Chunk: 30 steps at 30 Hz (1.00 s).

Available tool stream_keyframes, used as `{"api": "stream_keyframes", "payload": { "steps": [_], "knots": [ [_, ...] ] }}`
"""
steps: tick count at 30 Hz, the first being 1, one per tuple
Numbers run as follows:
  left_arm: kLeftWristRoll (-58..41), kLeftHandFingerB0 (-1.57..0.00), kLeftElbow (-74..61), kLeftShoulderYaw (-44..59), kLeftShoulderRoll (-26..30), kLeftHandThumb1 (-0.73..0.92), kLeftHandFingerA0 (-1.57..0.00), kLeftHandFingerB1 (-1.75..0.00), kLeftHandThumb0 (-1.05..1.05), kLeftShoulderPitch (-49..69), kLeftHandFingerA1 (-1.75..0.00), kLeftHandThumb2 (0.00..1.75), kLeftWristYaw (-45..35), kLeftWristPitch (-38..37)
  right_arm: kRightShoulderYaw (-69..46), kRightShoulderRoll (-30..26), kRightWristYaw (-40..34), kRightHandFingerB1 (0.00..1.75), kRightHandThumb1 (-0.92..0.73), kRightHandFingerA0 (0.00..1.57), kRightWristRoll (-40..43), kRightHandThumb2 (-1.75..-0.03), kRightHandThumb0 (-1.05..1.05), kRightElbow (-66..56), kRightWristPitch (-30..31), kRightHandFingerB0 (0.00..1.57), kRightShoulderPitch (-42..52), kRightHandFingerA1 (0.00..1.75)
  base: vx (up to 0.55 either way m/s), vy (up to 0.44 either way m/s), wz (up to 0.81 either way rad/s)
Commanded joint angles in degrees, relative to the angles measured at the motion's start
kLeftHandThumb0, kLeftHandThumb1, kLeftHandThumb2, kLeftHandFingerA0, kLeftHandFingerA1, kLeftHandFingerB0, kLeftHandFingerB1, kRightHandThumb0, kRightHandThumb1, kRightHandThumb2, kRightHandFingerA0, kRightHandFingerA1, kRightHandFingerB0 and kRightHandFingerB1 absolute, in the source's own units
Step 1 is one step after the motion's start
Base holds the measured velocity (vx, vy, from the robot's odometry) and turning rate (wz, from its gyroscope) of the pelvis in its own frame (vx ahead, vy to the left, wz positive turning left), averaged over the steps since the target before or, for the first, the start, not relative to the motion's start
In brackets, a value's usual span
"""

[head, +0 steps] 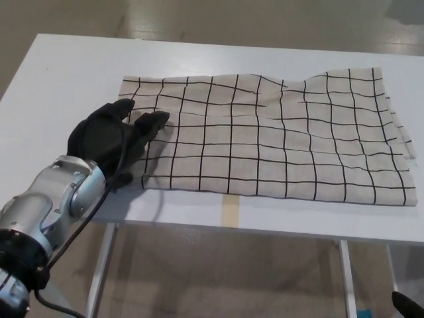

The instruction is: Use the left hand to fold a white towel with checkered patterns in half.

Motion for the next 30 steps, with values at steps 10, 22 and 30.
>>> {"api": "stream_keyframes", "payload": {
  "steps": [10, 22, 30],
  "knots": [
    [-3.12, 0.0, -2.72, 1.8, 0.37, 0.47, 0.0, -0.04, -1.02, 0.6, 0.0, 0.69, -6.27, 3.04, -0.21, 0.22, 1.03, 0.42, -0.8, 0.35, 1.29, -0.63, -0.43, -2.21, 1.34, 0.35, 1.88, 0.43, 0.0, 0.0, 0.0],
    [-7.37, 0.0, -11.5, 6.75, 3.96, 0.78, 0.0, 0.0, -0.95, 3.43, 0.0, 0.65, -9.11, -0.17, -0.41, 0.13, 2.1, 0.52, -0.61, 0.29, 1.97, -0.93, -0.5, -0.97, -0.13, 0.28, 1.7, 0.55, 0.0, 0.0, 0.0],
    [-6.32, 0.0, -13.62, 6.57, 3.54, 0.72, 0.0, 0.0, -0.92, 7.28, 0.0, 0.64, -8.28, 0.7, 0.23, 0.26, 1.29, 0.51, -0.61, 0.3, 1.13, -0.94, -0.49, -1.23, 0.41, 0.25, 3.31, 0.55, 0.0, 0.0, 0.0]
  ]
}}
